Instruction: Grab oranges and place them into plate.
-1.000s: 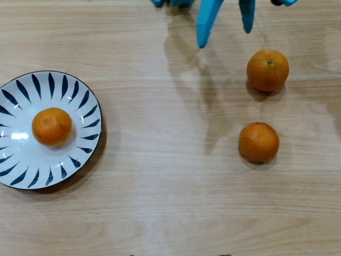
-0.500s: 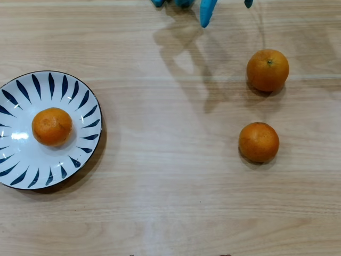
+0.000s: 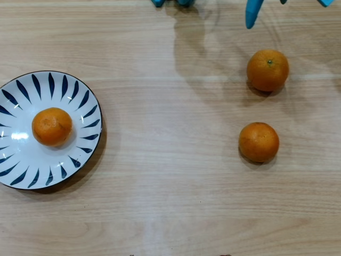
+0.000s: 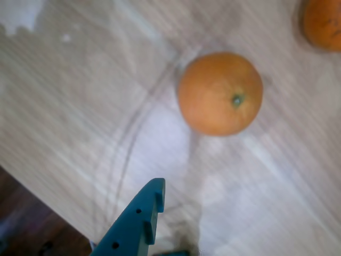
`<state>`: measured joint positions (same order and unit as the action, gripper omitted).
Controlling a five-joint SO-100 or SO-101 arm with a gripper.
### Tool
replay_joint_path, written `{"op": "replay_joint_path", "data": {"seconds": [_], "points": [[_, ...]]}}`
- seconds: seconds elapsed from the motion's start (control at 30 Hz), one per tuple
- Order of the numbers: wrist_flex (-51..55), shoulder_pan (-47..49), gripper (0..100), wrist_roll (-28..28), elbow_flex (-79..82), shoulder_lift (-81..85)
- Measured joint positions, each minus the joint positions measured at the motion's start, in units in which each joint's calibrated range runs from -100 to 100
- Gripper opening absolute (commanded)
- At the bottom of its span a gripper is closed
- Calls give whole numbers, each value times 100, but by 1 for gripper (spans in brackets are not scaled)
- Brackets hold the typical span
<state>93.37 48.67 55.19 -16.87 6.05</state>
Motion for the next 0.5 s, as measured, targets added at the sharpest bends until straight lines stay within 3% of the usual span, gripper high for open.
{"op": "replay_joint_path", "data": {"seconds": [0.33,0.5], "points": [[-646,-8,52,438,-71,-1160],[-672,-8,52,715,-779,-1964]]}}
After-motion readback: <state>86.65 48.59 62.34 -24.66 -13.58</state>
